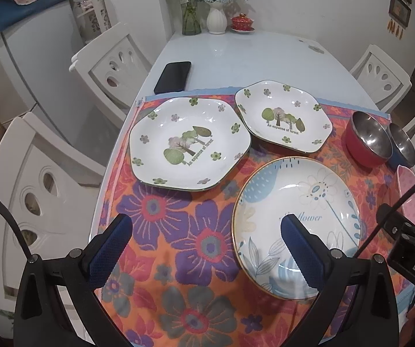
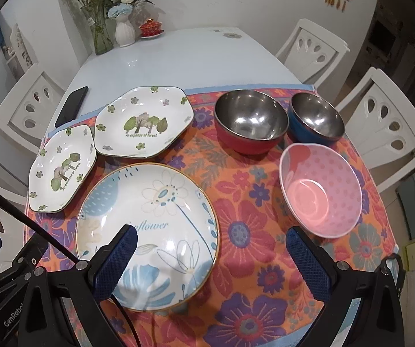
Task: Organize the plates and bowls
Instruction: 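Move both grippers toward the rim of the large Sunflower plate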
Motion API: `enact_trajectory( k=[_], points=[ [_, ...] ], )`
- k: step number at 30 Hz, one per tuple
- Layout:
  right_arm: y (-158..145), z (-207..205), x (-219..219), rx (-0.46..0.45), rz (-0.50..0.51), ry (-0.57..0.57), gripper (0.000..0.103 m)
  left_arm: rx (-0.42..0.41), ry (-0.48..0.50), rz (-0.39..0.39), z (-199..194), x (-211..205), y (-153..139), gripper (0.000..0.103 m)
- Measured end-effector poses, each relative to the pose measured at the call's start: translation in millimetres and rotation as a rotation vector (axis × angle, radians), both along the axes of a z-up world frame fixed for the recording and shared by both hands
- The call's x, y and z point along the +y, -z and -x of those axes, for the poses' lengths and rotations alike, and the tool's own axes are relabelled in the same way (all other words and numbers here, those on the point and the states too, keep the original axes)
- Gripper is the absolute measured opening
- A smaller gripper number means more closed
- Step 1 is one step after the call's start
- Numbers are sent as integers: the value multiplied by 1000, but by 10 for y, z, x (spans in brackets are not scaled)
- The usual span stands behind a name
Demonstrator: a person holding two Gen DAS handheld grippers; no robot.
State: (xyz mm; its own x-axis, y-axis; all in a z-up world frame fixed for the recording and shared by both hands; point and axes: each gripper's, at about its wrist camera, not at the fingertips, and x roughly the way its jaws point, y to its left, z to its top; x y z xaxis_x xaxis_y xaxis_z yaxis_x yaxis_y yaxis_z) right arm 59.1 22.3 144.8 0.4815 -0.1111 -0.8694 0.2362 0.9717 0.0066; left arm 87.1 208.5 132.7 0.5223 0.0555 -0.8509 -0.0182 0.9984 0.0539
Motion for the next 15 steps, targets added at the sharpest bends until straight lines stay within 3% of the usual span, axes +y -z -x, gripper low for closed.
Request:
enact_trajectory(
  k=[15],
  points=[
    [93, 3, 32, 10, -5, -17, 103, 17, 17, 1, 15, -22, 100, 102]
  ],
)
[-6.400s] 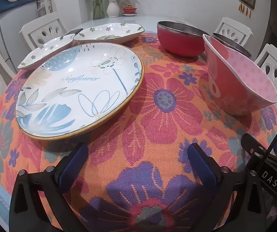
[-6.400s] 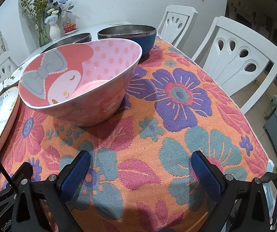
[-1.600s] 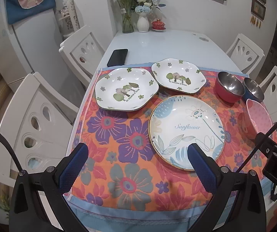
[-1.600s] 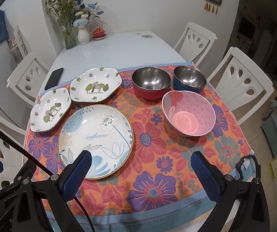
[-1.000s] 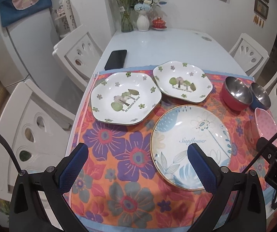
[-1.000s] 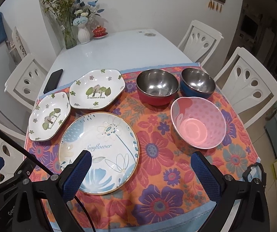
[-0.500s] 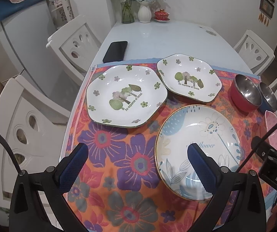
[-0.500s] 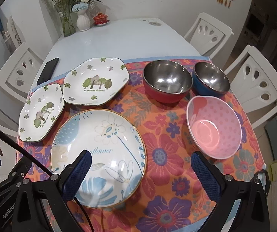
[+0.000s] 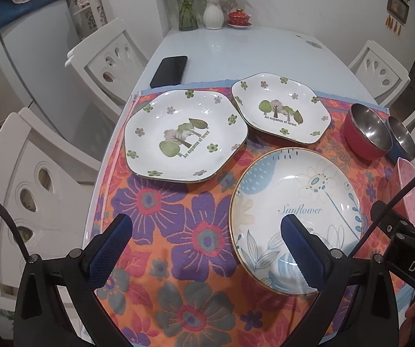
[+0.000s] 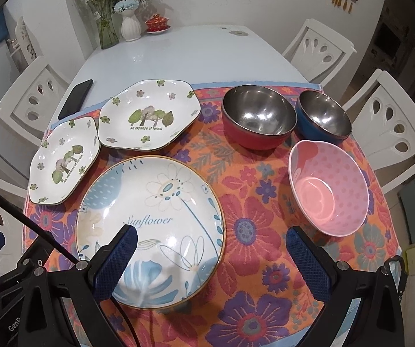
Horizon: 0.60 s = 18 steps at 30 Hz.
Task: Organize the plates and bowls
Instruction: 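Move both grippers toward the rim of the large Sunflower plate, then close both grippers on the Sunflower plate rim and lift it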
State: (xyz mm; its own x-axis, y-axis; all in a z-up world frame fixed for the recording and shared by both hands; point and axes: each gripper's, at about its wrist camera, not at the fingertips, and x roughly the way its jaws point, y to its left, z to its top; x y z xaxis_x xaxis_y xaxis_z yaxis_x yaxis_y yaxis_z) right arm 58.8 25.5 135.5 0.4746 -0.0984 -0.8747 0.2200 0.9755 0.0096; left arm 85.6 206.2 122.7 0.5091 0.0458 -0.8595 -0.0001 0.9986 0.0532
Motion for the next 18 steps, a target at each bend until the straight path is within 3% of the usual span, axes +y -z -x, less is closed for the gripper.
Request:
enact_trajectory(
  k=[15, 18],
  points=[
    [326, -173, -56, 20, 24, -41, 102, 16, 86, 66, -100, 39, 326, 102],
    [471, -232, -80, 50, 22, -61, 97, 31, 117, 97, -129, 25, 441, 102]
  ],
)
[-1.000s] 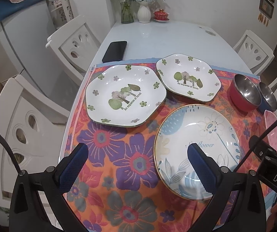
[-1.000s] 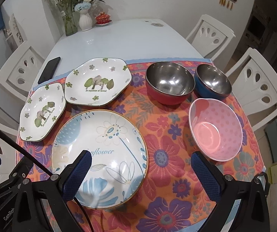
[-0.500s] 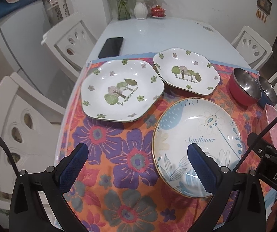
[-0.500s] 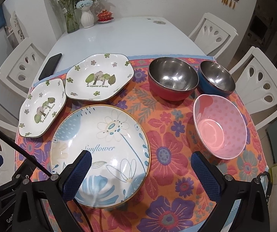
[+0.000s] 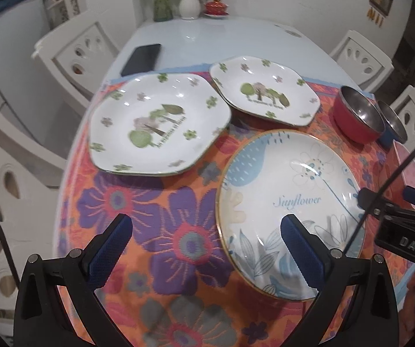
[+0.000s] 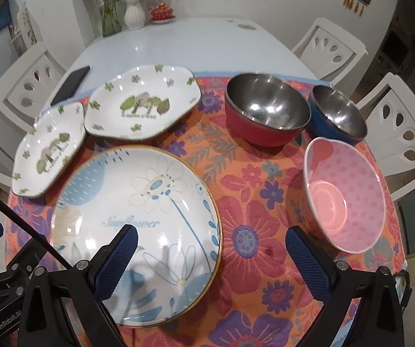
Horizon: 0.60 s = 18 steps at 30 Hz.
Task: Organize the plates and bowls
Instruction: 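Close both grippers on the Sunflower plate rim and lift it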
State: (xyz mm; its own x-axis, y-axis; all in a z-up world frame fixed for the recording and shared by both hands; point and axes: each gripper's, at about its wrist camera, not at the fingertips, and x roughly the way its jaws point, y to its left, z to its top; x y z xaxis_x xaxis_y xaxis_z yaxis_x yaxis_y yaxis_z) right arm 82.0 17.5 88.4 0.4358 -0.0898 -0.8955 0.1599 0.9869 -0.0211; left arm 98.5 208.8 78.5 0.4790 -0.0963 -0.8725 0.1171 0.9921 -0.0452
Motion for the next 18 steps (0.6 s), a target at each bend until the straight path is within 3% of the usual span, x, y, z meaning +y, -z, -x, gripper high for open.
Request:
enact_trajectory(
  k=[4, 6, 10, 11, 18],
  points=[
    [232, -72, -69, 60, -47, -8, 83, 35, 28, 31, -71, -17, 151, 98],
    [321, -105, -125, 82, -76, 4, 82, 62, 29, 62, -123, -8, 235, 93],
    [422, -155, -169, 97, -96, 6, 77, 141, 33, 136, -212, 11, 430, 59],
    [435, -167, -173, 99, -104, 3, 74, 158, 34, 150, -225, 14, 471, 56],
    [551, -273, -223, 90, -198, -25, 49, 147, 39, 192, -207, 15, 507, 49]
  ],
)
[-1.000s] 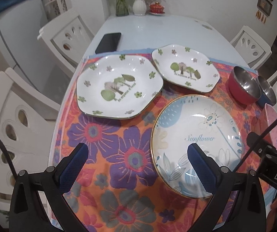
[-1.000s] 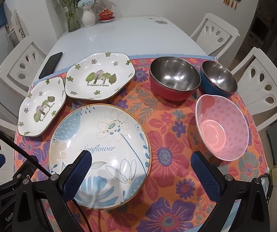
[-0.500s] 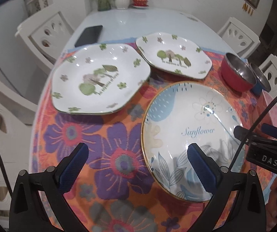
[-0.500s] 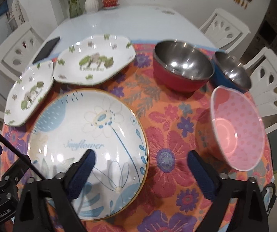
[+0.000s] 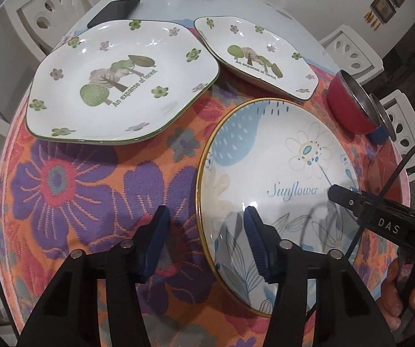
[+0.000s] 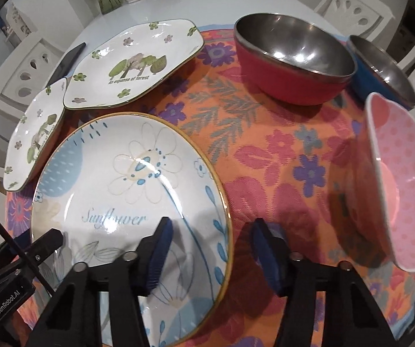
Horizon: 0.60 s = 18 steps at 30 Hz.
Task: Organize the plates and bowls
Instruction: 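Close both grippers on the Sunflower plate rim and lift it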
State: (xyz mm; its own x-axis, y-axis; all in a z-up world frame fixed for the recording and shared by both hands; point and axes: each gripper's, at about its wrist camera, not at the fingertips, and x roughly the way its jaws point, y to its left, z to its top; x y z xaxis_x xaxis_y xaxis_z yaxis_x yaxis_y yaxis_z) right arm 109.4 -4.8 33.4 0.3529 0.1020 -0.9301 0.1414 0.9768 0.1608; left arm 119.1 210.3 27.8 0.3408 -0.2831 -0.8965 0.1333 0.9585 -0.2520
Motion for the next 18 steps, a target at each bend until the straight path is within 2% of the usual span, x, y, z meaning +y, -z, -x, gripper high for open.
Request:
enact_trajectory(
  k=[3, 6, 7, 10, 13, 18],
  points=[
    [6, -56, 22, -11, -29, -27, 40, -1, 3, 34, -25, 18, 7, 46],
    [5, -97, 52, -19, -23, -70, 40, 11, 28, 99, -52, -12, 20, 43],
    [0, -97, 58, -21, -22, -84, 40, 15, 48, 118, -49, -46, 22, 46],
    [-9, -88, 105, -37, 6, -133, 40, -13, 81, 38, -14, -164, 10, 45],
    [-43, -22, 145, -48, 22, -157, 40, -10, 73, 70, 32, -105, -18, 45],
    [-166, 187, 250, -60, 33, -169, 40, -53, 82, 21, 265, -49, -161, 45]
  ],
)
